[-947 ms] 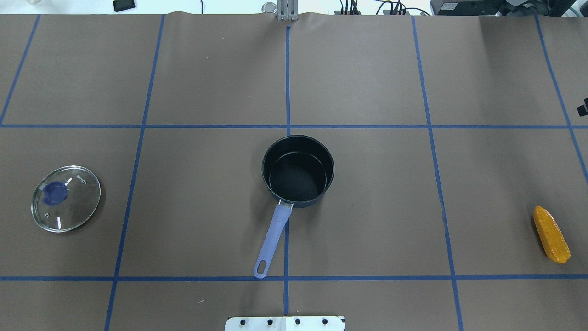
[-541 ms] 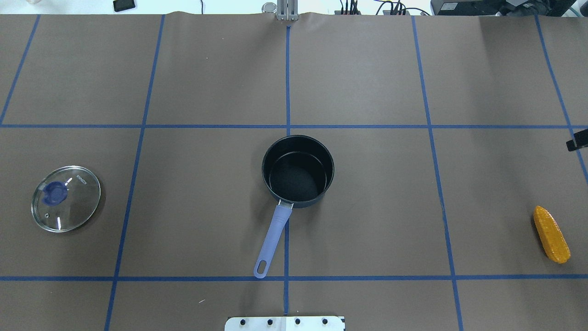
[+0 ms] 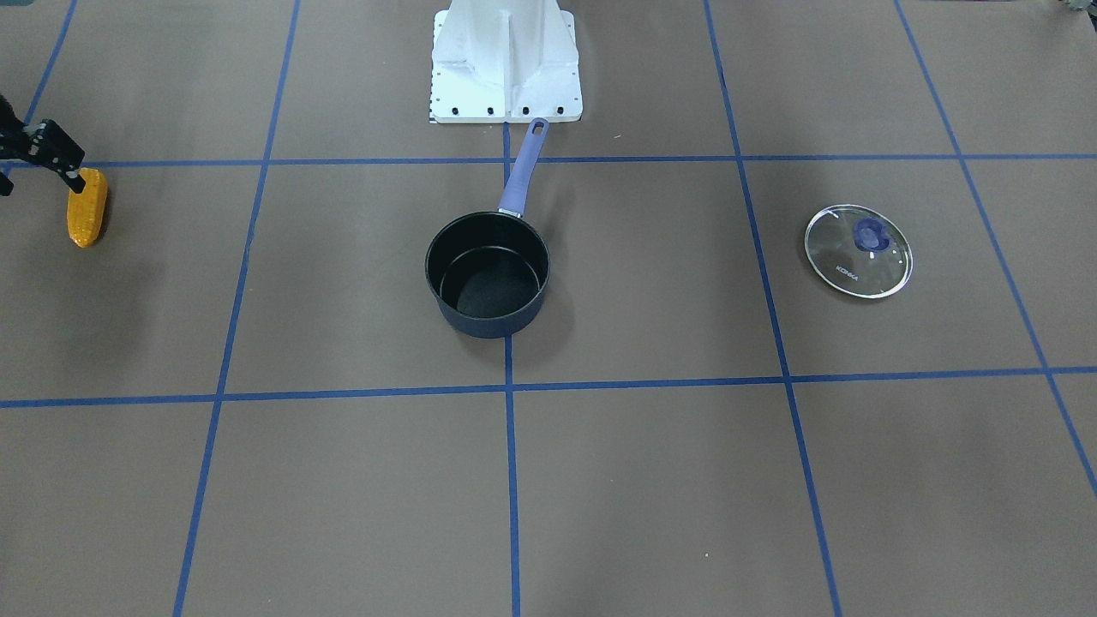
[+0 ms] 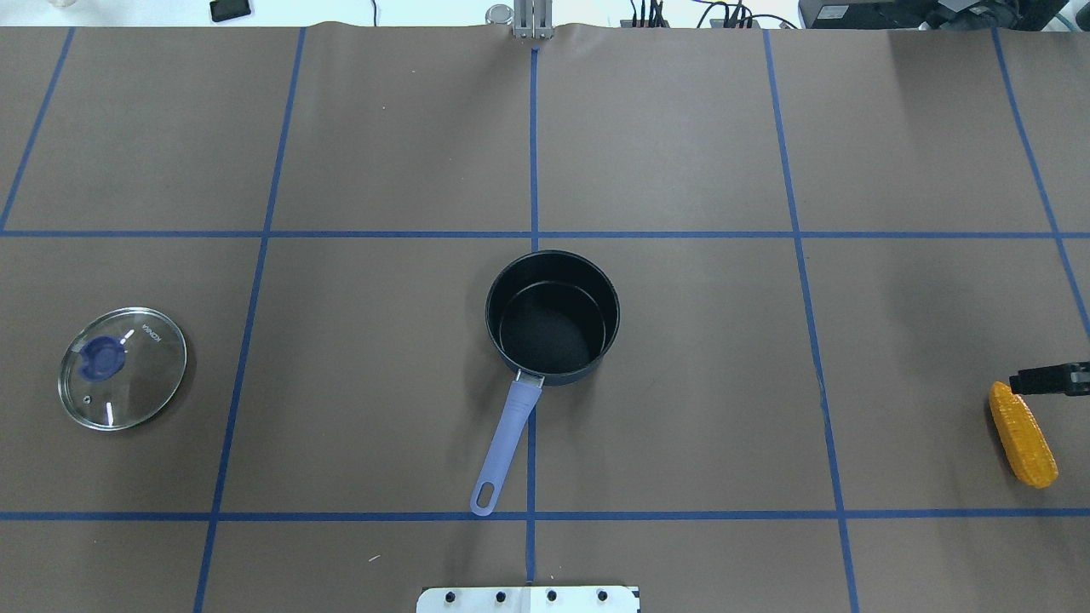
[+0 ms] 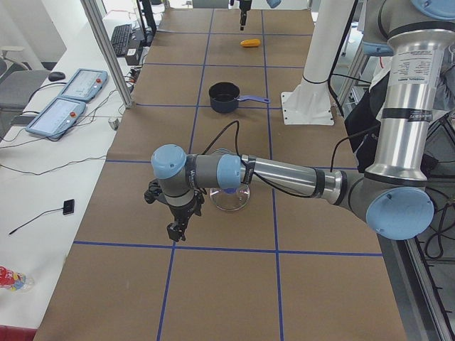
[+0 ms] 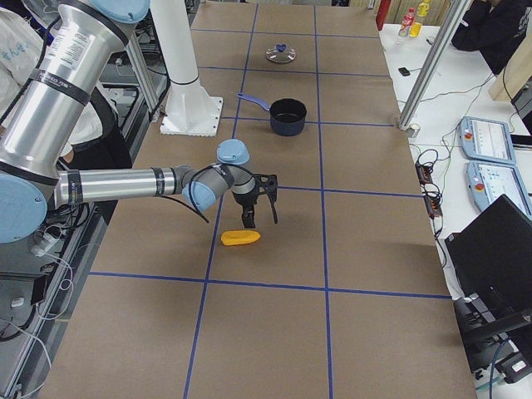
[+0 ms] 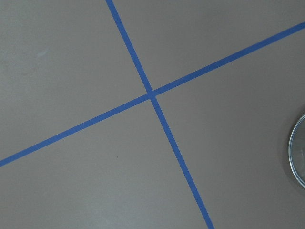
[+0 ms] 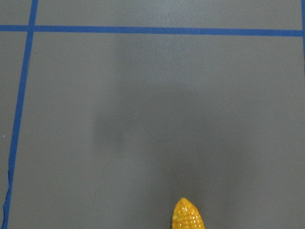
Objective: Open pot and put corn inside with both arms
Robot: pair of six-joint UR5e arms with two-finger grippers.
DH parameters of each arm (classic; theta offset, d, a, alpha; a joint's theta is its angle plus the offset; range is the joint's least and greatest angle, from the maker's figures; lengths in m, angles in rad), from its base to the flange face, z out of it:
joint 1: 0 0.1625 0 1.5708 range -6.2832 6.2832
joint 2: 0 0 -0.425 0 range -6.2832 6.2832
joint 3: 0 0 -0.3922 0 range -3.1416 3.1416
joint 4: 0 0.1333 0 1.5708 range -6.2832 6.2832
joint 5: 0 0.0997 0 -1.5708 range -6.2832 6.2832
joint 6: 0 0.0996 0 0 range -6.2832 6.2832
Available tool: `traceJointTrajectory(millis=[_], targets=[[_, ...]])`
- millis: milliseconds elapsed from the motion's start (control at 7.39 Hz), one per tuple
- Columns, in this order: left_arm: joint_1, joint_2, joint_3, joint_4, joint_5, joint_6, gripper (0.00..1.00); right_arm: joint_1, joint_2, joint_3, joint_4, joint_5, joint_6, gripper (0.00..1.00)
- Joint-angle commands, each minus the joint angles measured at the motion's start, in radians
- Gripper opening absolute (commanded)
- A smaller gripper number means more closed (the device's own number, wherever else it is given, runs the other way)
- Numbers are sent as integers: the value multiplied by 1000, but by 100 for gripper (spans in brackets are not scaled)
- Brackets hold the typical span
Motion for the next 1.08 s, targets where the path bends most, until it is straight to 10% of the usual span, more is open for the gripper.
traceJointTrajectory(millis=[0,406,947], targets=[[1,-1,-2,-3,-2,1,99,-121,-25,-149,242,-104,60,99],[1,-4,-8,-3,-2,0,99,-199,-13,-222,291,-165,62,95],[1,-4,-9,-3,-2,1,99,-225,-10,-220,291,-164,71,0]])
